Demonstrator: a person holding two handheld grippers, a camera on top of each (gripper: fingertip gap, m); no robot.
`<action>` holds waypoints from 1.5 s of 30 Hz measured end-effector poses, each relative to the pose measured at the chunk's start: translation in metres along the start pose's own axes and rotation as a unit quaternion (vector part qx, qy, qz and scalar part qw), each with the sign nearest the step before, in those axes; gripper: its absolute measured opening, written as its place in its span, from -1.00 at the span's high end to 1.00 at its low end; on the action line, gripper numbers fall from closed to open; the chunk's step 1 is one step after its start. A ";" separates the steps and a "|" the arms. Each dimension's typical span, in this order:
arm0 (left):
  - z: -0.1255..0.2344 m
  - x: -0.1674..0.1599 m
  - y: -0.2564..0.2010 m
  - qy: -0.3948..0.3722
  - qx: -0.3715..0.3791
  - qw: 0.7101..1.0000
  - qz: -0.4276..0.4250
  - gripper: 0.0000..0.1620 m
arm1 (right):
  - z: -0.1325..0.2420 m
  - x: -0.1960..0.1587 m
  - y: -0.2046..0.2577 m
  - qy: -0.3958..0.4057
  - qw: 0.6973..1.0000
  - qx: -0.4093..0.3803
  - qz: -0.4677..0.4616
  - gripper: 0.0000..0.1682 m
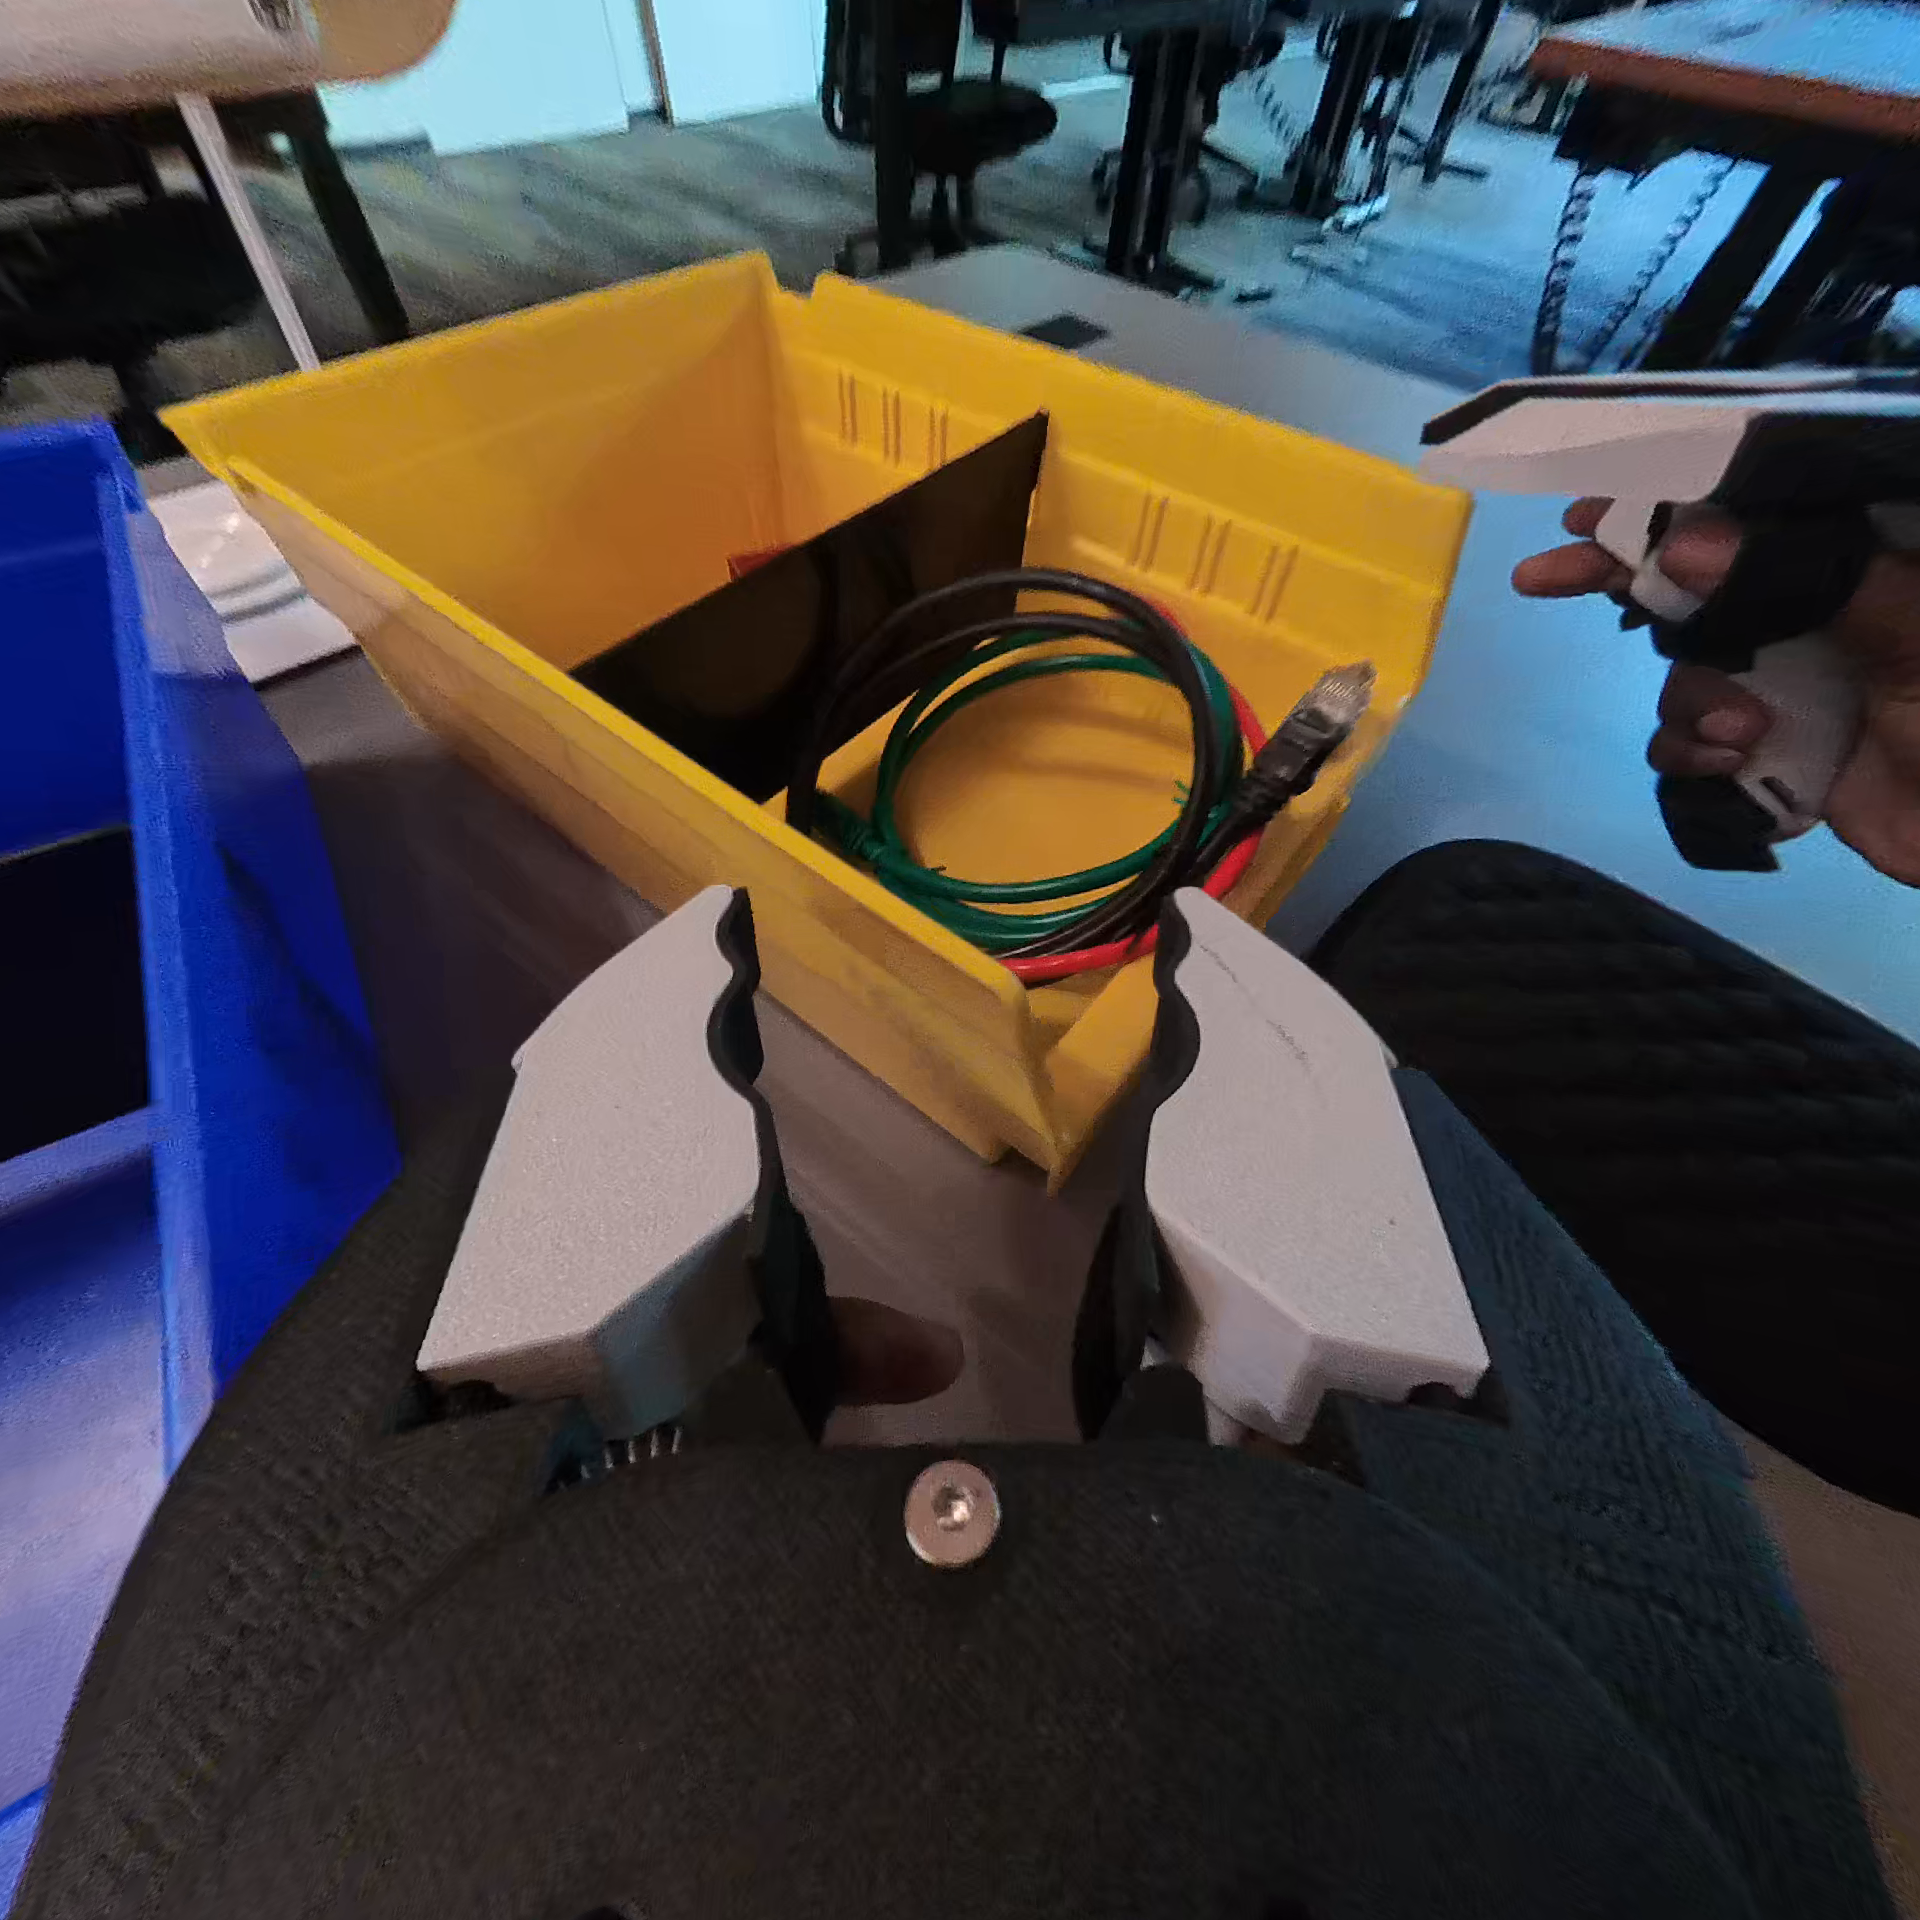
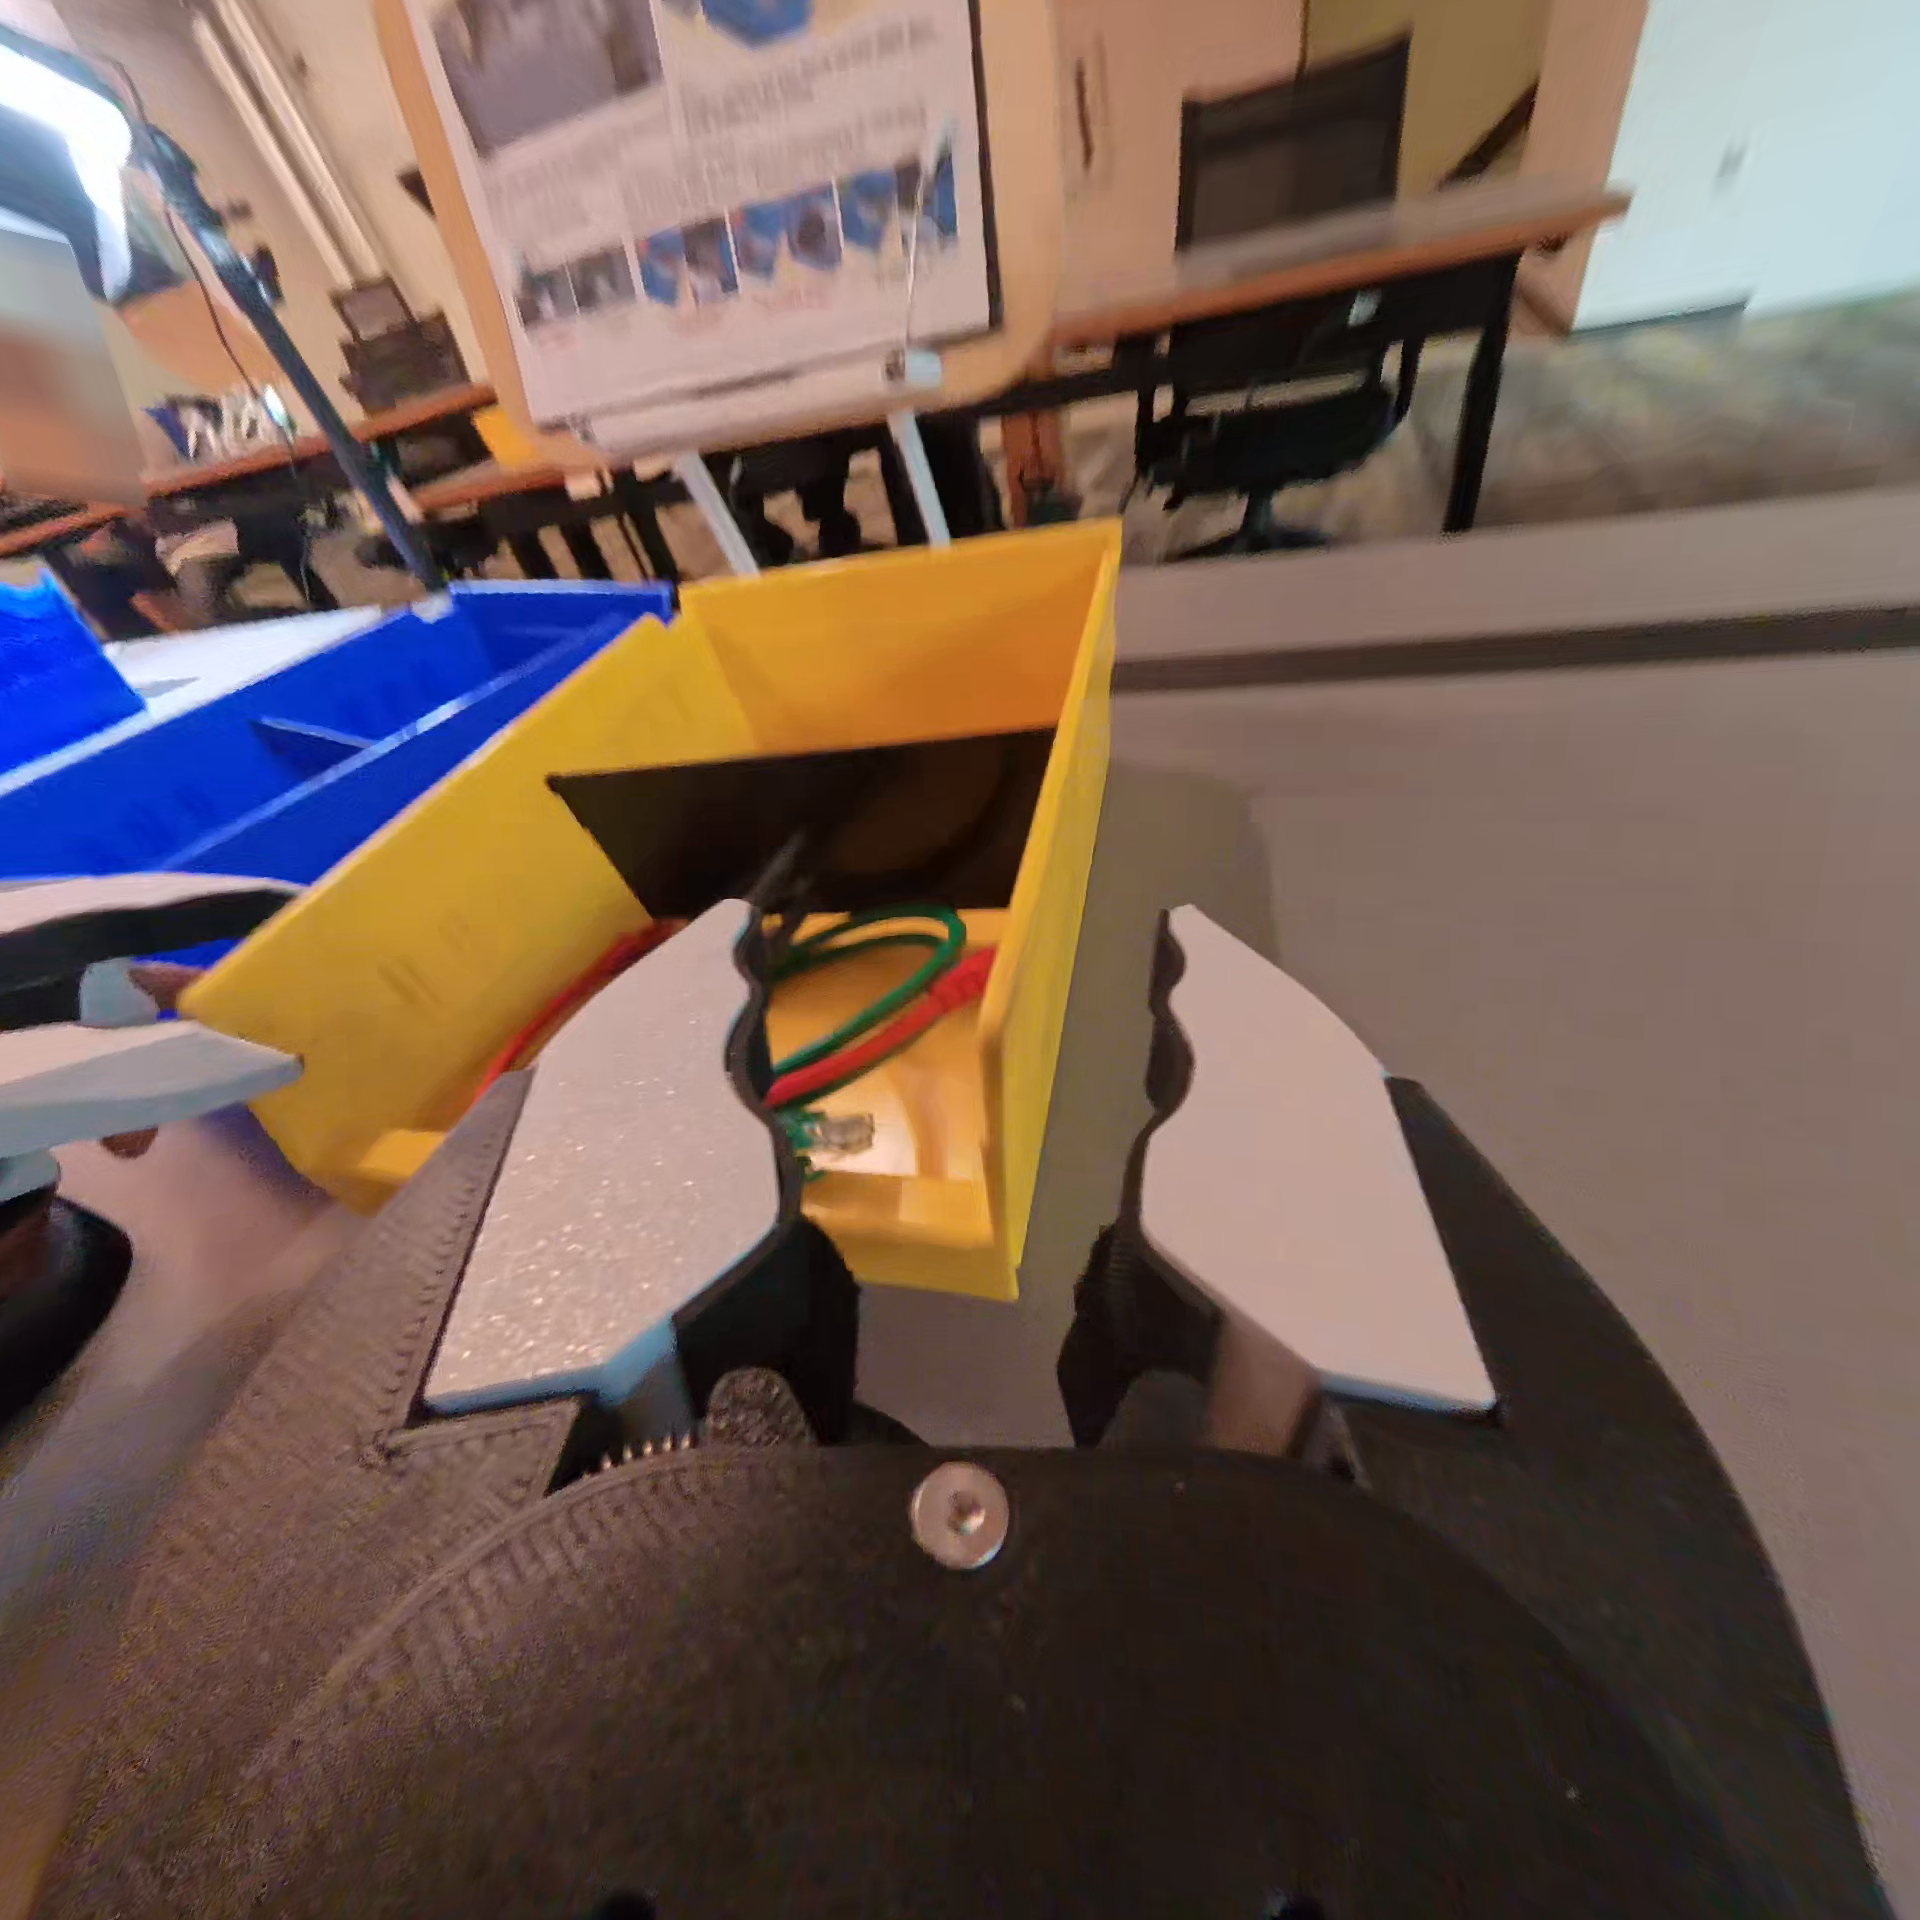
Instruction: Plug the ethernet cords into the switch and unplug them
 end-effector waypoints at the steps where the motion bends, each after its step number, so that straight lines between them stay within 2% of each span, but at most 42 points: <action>1: -0.003 -0.002 0.002 0.008 0.004 1.000 0.003 0.12 | -0.005 -0.006 -0.001 0.022 1.000 0.004 0.006 0.23; 6: -0.015 -0.008 0.009 0.026 0.016 0.999 0.031 0.33 | -0.026 -0.030 0.000 0.126 0.986 -0.031 0.107 0.44; 8: -0.018 -0.010 0.010 0.031 0.023 0.998 0.039 0.37 | -0.030 -0.037 0.002 0.161 0.977 -0.033 0.136 0.67; 10: -0.016 -0.010 0.014 0.039 0.054 0.998 0.009 0.48 | -0.029 -0.037 0.000 0.168 0.966 -0.056 0.190 0.89; 14: -0.010 -0.008 0.017 0.031 0.108 0.992 -0.051 0.67 | -0.022 -0.035 0.011 0.157 0.932 -0.098 0.310 0.87; 20: 0.016 0.021 0.009 -0.043 0.134 0.985 -0.097 0.76 | 0.007 -0.009 0.033 0.077 0.923 -0.140 0.351 0.86; 26: 0.069 0.065 0.002 -0.106 0.160 0.974 -0.124 0.75 | 0.034 0.048 0.071 -0.023 0.918 -0.157 0.363 0.86; 31: 0.125 0.073 0.016 -0.108 0.216 0.961 -0.134 0.75 | 0.023 0.070 0.120 -0.065 0.927 -0.114 0.352 0.89; 36: 0.190 0.053 0.045 -0.099 0.289 0.946 -0.111 0.76 | -0.004 0.067 0.189 -0.087 0.936 -0.041 0.339 0.86; 44: 0.300 -0.003 0.071 -0.063 0.424 0.899 -0.086 0.75 | -0.043 0.031 0.311 -0.097 0.936 0.102 0.324 0.86; 45: 0.312 -0.010 0.073 -0.061 0.437 0.894 -0.082 0.75 | -0.045 0.026 0.326 -0.098 0.934 0.117 0.324 0.93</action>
Point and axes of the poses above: each gripper's, where its closed fingertips meet, z back along the fingers, x out of its top, y = z × x across the jaws, the point moved 5 cm from there along z, back along the fingers, and after that the axes turned 6 degrees about -x, right-handed, at the moved point
